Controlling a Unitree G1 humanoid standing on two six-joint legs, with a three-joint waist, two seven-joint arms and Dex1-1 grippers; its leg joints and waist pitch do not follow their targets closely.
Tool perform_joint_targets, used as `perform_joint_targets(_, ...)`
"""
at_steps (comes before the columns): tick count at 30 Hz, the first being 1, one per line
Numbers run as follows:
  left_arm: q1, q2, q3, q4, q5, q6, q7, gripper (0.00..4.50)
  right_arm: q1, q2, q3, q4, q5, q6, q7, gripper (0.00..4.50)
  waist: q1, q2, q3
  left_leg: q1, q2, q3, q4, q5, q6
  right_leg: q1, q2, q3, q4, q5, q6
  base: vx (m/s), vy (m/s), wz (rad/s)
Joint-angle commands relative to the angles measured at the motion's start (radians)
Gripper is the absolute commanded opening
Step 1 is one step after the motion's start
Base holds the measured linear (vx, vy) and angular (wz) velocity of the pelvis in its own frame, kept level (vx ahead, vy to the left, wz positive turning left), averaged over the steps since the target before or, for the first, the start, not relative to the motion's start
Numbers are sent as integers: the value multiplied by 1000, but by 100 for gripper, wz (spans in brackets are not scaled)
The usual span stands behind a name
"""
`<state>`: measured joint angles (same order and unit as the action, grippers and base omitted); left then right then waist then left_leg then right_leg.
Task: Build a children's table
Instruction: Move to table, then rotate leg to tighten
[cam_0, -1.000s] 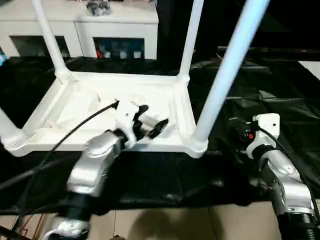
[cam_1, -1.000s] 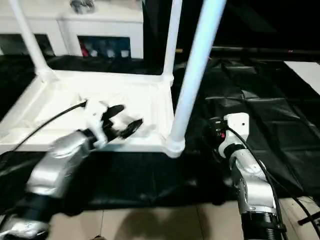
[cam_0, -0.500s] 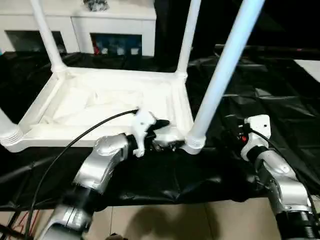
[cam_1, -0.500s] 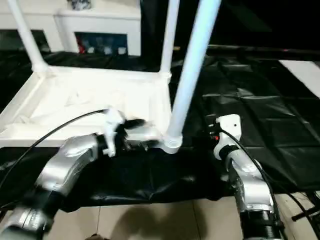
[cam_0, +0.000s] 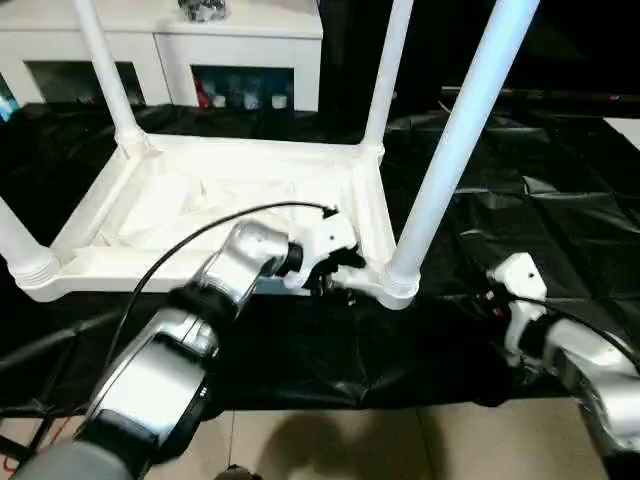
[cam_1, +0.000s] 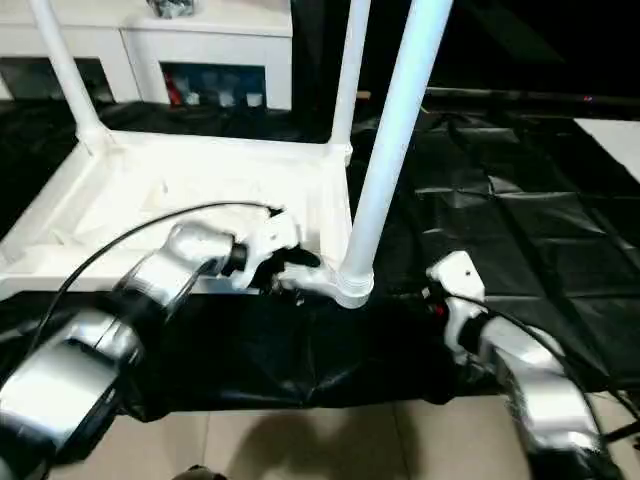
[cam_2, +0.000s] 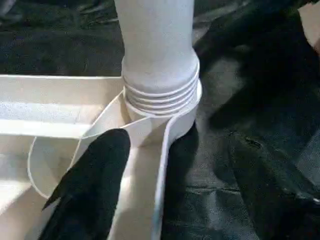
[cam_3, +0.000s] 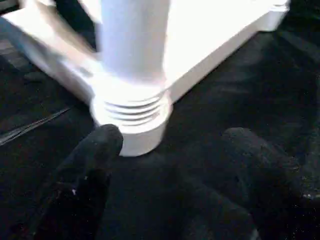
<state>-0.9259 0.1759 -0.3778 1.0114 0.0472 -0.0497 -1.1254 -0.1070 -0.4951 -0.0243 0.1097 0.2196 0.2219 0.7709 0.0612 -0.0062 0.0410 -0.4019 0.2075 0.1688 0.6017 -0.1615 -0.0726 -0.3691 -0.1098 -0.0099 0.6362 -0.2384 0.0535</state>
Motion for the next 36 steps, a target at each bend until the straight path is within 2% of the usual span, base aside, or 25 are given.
perform_joint_targets(1, -22, -8, -21, 49, 32, -7, 10, 295, 25, -27, 7, -49, 20, 23, 38, 371, 3, 10, -64, 30, 4, 5, -65, -202, 66, 38, -10, 4, -75, 91, -290, 0, 0, 0)
perform_joint_targets(2, -31, -12, -21, 70, 35, -7, 10, 286, 32, -34, 7, -59, 24, 25, 47, 371, 1, 1, -65, 28, 4, 6, -63, -197, 71, 42, -10, 4, -76, 103, -292, 0, 0, 0)
perform_joint_targets(3, -39, -17, -19, 89, 38, 3, 19, 286, 38, -38, 7, -65, 27, 23, 53, 371, 2, 1, -67, 28, 4, 5, -63, -188, 75, 43, -11, 3, -75, 113, -294, 0, 0, 0)
perform_joint_targets(4, -51, -22, -18, 115, 42, 12, 25, 278, 43, -42, 6, -69, 29, 21, 58, 371, -1, 10, -67, 26, 2, 6, -62, -181, 79, 43, -10, 2, -76, 125, -300, 0, 0, 0)
perform_joint_targets(5, -58, -24, -18, 134, 47, 20, 27, 269, 46, -44, 5, -69, 30, 18, 60, 371, -1, 13, -68, 26, 2, 5, -61, -173, 81, 43, -11, 1, -74, 132, -306, 0, 0, 0)
perform_joint_targets(6, -63, -26, -17, 148, 50, 30, 30, 259, 49, -45, 4, -69, 31, 17, 62, 371, -2, 11, -67, 25, 1, 6, -61, -171, 85, 43, -10, 1, -76, 132, -308, 0, 0, 0)
perform_joint_targets(7, -68, -29, -13, 163, 54, 31, 29, 251, 50, -45, 3, -70, 31, 17, 64, 371, -2, 17, -67, 25, 1, 6, -60, -169, 90, 42, -11, 1, -76, 131, -311, 0, 0, 0)
perform_joint_targets(9, -77, -32, -10, 187, 66, 30, 34, 240, 55, -46, 2, -75, 31, 18, 66, 371, -2, 17, -68, 26, 1, 6, -60, -165, 97, 43, -10, 1, -77, 131, -314, 0, 0, 0)
perform_joint_targets(12, -92, -34, -4, 224, 84, 24, 86, 212, 65, -49, 1, -85, 33, 19, 67, 371, -1, 24, -66, 26, 3, 5, -61, -179, 95, 42, -12, 0, -79, 110, -315, 0, 0, 0)
perform_joint_targets(18, -112, -37, 7, 264, 106, 0, 151, 177, 79, -53, 0, -91, 30, 12, 73, 371, -1, 26, -64, 26, 3, 5, -65, -202, 85, 40, -12, -1, -84, 66, -308, 0, 0, 0)
perform_joint_targets(23, -119, -36, 12, 281, 115, 6, 157, 122, 77, -54, 2, -89, 26, 9, 76, 371, -3, 26, -63, 26, 3, 5, -67, -209, 82, 38, -12, 0, -87, 50, -304, 0, 0, 0)
perform_joint_targets(24, -120, -36, 18, 284, 111, 13, 158, 122, 76, -55, 4, -89, 24, 8, 76, 371, -4, 25, -63, 24, 3, 5, -67, -208, 82, 39, -12, -1, -87, 52, -303, 0, 0, 0)
perform_joint_targets(29, -122, -39, 31, 293, 104, 27, 134, 77, 73, -59, 8, -88, 20, 4, 81, 371, -6, 26, -60, 25, 4, 5, -69, -225, 79, 36, -13, 0, -90, 29, -302, 0, 0, 0)
perform_joint_targets(30, -123, -41, 50, 292, 89, 50, 96, 77, 71, -58, 8, -86, 19, 0, 81, 371, -7, 21, -60, 24, 4, 6, -70, -224, 80, 36, -13, 0, -90, 27, -301, 0, 0, 0)
perform_joint_targets(31, -123, -42, 57, 291, 85, 57, 84, 59, 71, -57, 7, -86, 19, -2, 80, 371, -5, 24, -60, 24, 4, 6, -70, -218, 82, 36, -14, 0, -90, 23, -302, 0, 0, 0)
perform_joint_targets(33, -120, -35, 67, 281, 74, 97, 38, 43, 65, -54, 3, -77, 18, -8, 75, 371, -5, 26, -61, 24, 4, 5, -70, -208, 83, 36, -14, 0, -89, 35, -304, 0, 0, 0)
perform_joint_targets(36, -99, -26, 84, 249, 51, 147, 19, 30, 40, -44, 0, -44, 14, -20, 65, 371, -7, 28, -65, 21, 4, 5, -68, -165, 95, 40, -14, -2, -81, 113, -318, 0, 0, 0)
